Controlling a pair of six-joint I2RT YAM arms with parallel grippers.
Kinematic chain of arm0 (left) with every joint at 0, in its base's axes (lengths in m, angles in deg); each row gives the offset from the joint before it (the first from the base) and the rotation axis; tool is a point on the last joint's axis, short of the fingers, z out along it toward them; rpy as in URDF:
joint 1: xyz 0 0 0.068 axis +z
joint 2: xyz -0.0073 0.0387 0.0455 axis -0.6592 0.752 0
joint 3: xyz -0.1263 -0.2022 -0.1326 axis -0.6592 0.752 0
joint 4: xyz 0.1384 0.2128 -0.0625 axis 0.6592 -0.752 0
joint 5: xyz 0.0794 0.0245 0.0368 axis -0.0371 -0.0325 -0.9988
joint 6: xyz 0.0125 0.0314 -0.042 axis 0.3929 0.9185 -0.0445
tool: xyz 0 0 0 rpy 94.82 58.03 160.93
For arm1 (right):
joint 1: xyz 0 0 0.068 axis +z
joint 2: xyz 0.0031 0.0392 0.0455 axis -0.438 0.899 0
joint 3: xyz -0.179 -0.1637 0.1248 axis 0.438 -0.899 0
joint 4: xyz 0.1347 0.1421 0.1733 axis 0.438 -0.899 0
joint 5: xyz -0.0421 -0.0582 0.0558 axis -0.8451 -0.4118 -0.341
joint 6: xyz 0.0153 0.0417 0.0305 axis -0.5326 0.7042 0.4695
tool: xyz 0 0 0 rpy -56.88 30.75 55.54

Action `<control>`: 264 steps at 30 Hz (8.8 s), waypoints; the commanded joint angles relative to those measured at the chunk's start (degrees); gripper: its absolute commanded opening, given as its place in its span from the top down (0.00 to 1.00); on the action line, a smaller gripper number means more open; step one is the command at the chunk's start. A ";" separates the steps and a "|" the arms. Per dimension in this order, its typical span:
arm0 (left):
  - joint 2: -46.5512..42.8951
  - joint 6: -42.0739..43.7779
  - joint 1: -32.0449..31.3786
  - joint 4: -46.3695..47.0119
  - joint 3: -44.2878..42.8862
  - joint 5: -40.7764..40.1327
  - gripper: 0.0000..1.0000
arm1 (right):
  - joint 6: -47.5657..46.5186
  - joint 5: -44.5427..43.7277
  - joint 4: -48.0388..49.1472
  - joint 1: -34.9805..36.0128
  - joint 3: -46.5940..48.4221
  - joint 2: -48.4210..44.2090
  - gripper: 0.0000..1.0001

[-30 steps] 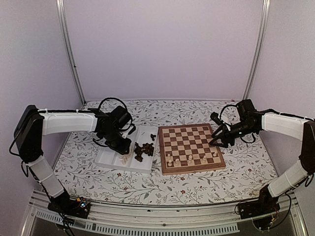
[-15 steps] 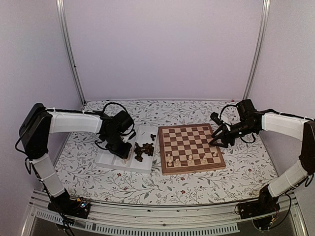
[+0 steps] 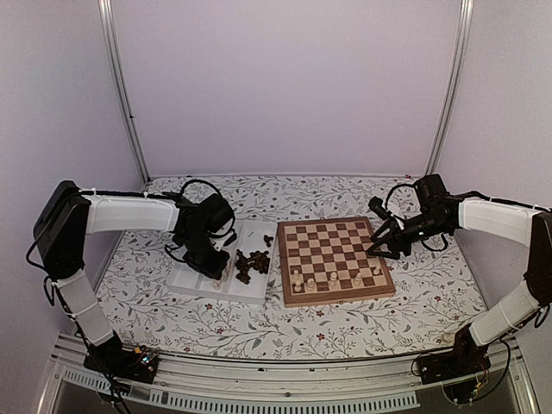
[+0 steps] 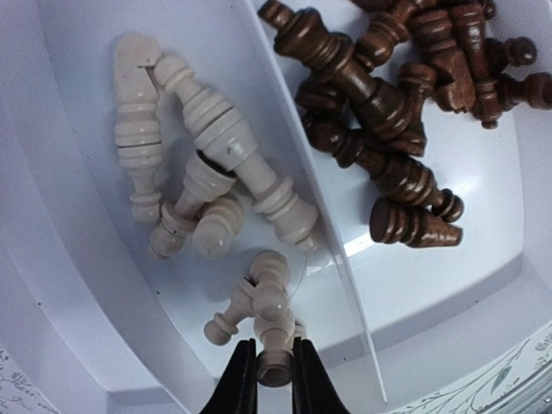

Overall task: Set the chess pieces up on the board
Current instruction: Pick up the chess piece from the storage box, then place the chess piece on the chessboard, then pick up the chess piece from the chessboard.

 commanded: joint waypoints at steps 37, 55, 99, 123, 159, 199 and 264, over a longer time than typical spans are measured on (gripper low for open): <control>-18.31 -4.21 -3.79 40.71 -3.99 17.54 0.96 | 36.41 27.57 17.82 4.62 21.54 10.72 0.42; -11.38 -5.39 -9.40 54.62 -4.98 21.82 0.95 | 78.93 39.98 55.63 12.56 21.14 20.02 0.44; -10.38 -2.23 -9.53 51.67 -5.66 18.90 0.95 | 81.52 40.25 59.39 11.24 18.53 20.04 1.00; -19.34 3.53 -8.96 38.84 -0.30 11.24 0.94 | -13.36 -37.27 -31.62 13.11 35.14 16.92 1.00; -17.59 2.45 -9.01 39.03 1.03 12.48 0.94 | -9.78 -43.67 -34.59 21.23 28.60 27.06 0.99; -6.05 6.79 -12.97 29.84 -11.11 13.70 0.94 | -10.38 -34.97 -37.64 15.30 31.60 15.46 0.49; -22.20 18.35 -1.99 42.36 1.20 -27.69 0.06 | 3.22 -15.79 -8.87 19.53 28.81 26.12 0.50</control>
